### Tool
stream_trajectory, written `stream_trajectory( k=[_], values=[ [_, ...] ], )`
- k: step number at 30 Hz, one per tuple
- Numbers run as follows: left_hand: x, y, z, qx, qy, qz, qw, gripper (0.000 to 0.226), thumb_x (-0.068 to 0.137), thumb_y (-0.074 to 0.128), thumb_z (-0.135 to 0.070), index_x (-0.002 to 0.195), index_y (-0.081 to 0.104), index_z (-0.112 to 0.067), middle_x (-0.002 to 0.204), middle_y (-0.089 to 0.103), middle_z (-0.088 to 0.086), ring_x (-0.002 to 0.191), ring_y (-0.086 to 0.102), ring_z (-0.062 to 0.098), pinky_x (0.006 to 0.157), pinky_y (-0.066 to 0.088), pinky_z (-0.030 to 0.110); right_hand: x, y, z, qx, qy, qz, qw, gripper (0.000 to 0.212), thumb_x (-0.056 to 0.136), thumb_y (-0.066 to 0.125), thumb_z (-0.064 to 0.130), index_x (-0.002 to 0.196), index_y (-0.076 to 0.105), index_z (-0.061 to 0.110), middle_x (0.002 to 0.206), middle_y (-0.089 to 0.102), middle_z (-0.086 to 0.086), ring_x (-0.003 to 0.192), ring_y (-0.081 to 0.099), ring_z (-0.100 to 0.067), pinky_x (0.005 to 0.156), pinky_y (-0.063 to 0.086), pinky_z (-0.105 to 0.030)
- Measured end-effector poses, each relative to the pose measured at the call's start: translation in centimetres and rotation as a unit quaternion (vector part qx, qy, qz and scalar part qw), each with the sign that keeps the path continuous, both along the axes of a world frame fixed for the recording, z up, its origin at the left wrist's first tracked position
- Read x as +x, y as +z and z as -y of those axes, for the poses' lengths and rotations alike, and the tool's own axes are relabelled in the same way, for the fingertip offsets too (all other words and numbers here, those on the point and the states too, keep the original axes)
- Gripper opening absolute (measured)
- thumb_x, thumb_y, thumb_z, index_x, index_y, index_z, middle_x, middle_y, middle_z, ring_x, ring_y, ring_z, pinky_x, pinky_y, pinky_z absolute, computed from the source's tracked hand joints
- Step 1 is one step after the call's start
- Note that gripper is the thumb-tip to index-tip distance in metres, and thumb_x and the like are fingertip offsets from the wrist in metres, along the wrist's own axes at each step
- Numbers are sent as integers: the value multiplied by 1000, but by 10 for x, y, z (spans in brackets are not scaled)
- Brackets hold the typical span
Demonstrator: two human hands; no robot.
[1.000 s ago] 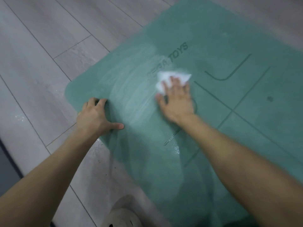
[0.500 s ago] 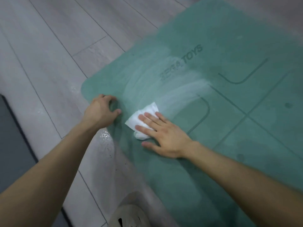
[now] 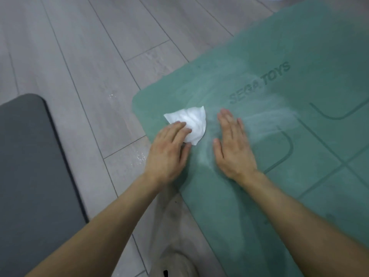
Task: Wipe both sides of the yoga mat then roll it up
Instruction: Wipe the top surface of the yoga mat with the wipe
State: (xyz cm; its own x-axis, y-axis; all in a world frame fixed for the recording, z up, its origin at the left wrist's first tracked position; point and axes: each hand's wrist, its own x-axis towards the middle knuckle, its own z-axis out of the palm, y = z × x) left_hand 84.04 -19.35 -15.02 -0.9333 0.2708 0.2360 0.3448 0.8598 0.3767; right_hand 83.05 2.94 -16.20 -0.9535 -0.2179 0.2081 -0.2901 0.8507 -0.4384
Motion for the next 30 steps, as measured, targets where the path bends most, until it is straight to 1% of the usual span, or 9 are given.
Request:
stream_trajectory(
  k=[2, 4, 6, 8, 13, 16, 20, 26, 30],
  values=[
    [-8, -11, -5, -71, -74, 61, 993, 55, 110, 43, -43, 161, 41, -20, 172, 28, 8, 161, 21, 24, 129, 20, 47, 14, -12, -5, 2, -22, -9, 1000, 72, 102, 51, 30, 163, 25, 1, 173, 22, -13, 162, 14, -22, 130, 15, -55],
    [-22, -17, -4, -117, -104, 116, 981, 59, 112, 27, -52, 167, 20, -34, 177, 2, 1, 163, -5, 19, 132, 4, 46, 17, -15, -5, 14, 1, 2, 1000, 74, 103, 50, 38, 164, 25, 3, 173, 22, -10, 162, 13, -20, 130, 16, -54],
    [-36, -21, 5, -138, -120, 128, 975, 55, 113, 20, -52, 167, 13, -42, 177, -6, -3, 162, -14, 17, 132, -2, 44, 15, -15, -4, 31, 7, 8, 999, 76, 103, 48, 42, 165, 23, 6, 174, 21, -8, 163, 11, -17, 130, 15, -52],
    [-63, -20, 17, -163, -111, 134, 971, 55, 113, 16, -54, 167, 9, -45, 177, -7, -4, 162, -14, 18, 132, -3, 44, 13, -16, -4, 33, 7, 9, 999, 77, 103, 47, 43, 166, 22, 6, 174, 21, -8, 163, 11, -17, 131, 15, -51],
    [-134, -5, 36, -136, 43, 216, 966, 63, 108, 9, -62, 167, 8, -41, 177, -8, 1, 162, -12, 20, 132, -6, 41, 15, -16, -5, 36, 8, 10, 999, 78, 102, 48, 44, 166, 22, 6, 174, 21, -8, 162, 12, -17, 131, 15, -51],
    [-76, -2, 18, -129, 8, 178, 976, 68, 109, 15, -59, 169, 10, -28, 177, -1, 7, 163, -8, 22, 132, 0, 42, 15, -14, -4, 34, 17, 0, 999, 81, 101, 52, 45, 165, 24, 5, 174, 22, -9, 162, 13, -18, 130, 17, -52],
    [-5, 2, 33, -181, -169, 178, 952, 65, 111, 18, -56, 169, 3, -29, 176, -6, 1, 162, -12, 16, 132, -2, 38, 16, -16, -3, 38, 23, 1, 999, 81, 101, 53, 47, 165, 25, 7, 174, 21, -8, 162, 12, -18, 130, 17, -51],
    [-120, 1, 95, -155, 78, 243, 954, 68, 110, 13, -59, 169, 4, -28, 177, -6, 6, 162, -10, 19, 131, -6, 37, 16, -16, -4, 77, 39, 14, 996, 70, 104, 48, 50, 165, 33, 18, 175, 20, -4, 163, 8, -17, 131, 14, -49],
    [-21, 0, 61, -147, 7, 198, 969, 71, 110, 17, -59, 169, 2, -24, 176, -7, 7, 162, -15, 20, 132, -2, 39, 14, -19, 0, 84, 38, 30, 995, 71, 101, 48, 53, 162, 40, 18, 173, 25, -5, 163, 12, -19, 131, 15, -47]
  ],
)
